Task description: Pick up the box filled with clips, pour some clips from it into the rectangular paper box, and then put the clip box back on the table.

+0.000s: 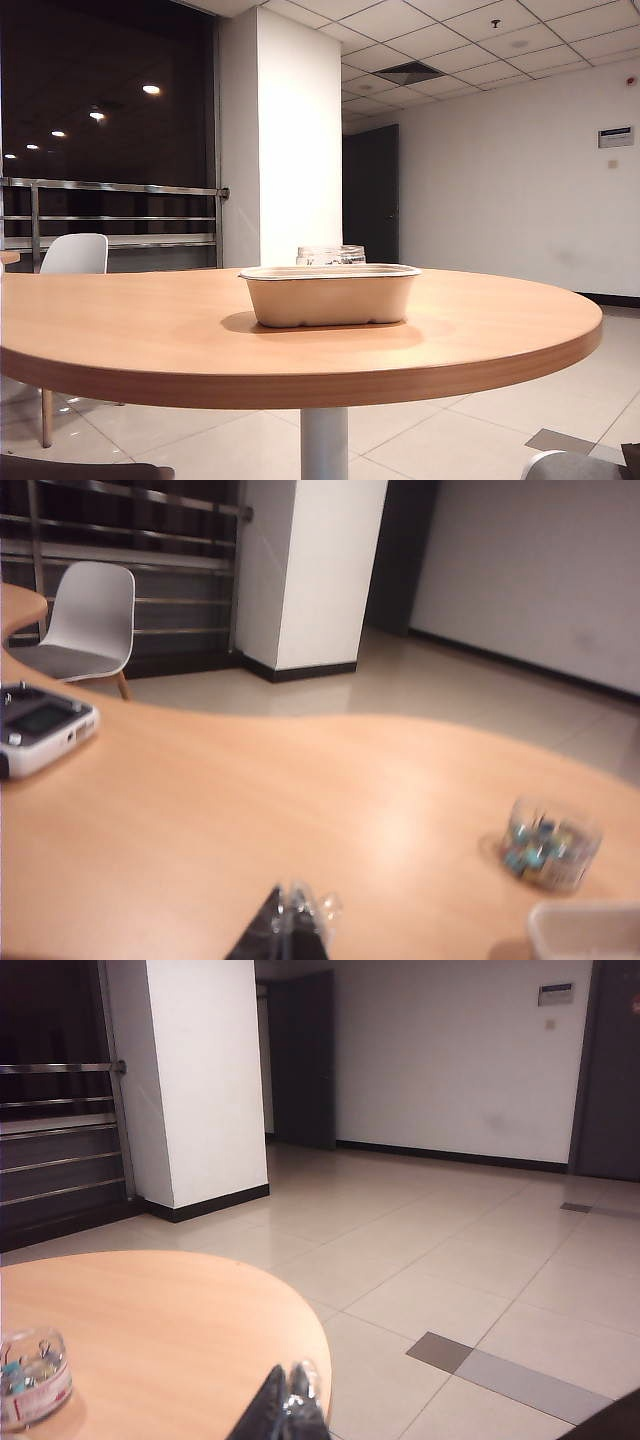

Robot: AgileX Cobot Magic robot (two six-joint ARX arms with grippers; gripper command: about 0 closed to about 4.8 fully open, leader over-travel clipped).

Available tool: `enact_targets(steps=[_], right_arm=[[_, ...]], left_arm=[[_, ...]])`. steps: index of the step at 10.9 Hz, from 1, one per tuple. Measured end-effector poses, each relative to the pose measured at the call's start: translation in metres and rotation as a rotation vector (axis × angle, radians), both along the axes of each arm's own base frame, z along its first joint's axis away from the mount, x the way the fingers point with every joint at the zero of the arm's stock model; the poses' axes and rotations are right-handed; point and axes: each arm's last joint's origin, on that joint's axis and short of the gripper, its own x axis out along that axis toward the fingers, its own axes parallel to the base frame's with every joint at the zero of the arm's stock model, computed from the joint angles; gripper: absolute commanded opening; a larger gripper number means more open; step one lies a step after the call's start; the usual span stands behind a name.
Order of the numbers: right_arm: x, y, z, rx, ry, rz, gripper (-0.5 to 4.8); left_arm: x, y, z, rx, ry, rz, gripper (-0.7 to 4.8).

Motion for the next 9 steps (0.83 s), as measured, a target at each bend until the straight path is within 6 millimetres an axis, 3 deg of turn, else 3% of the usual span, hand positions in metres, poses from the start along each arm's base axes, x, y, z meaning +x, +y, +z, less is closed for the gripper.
enact_targets(steps=[2,3,4,6,9], right_arm=[[0.015,0.001,0.047,0.002,-0.038,0.000,-0.02],[0.039,0.002,0.091,0.001,-0.065,0.010,-0.02],[0.063,0.005,0.114,-0.012,-0.040,0.059,-0.02],[0.127,0.012,0.158,-0.043,-0.001,0.195,-0.02],[0.179,0.017,0.170,-0.013,0.105,0.273,-0.02]], left_arm=[[0.005,0.000,0.038,-0.012,-0.005,0.001,-0.07],[0.022,0.000,0.073,-0.026,0.021,0.000,-0.07],[0.032,-0.001,0.099,-0.064,0.014,-0.017,-0.07],[0.060,-0.007,0.137,-0.133,0.080,-0.210,-0.07],[0.090,-0.013,0.153,-0.281,0.225,-0.284,-0.07]])
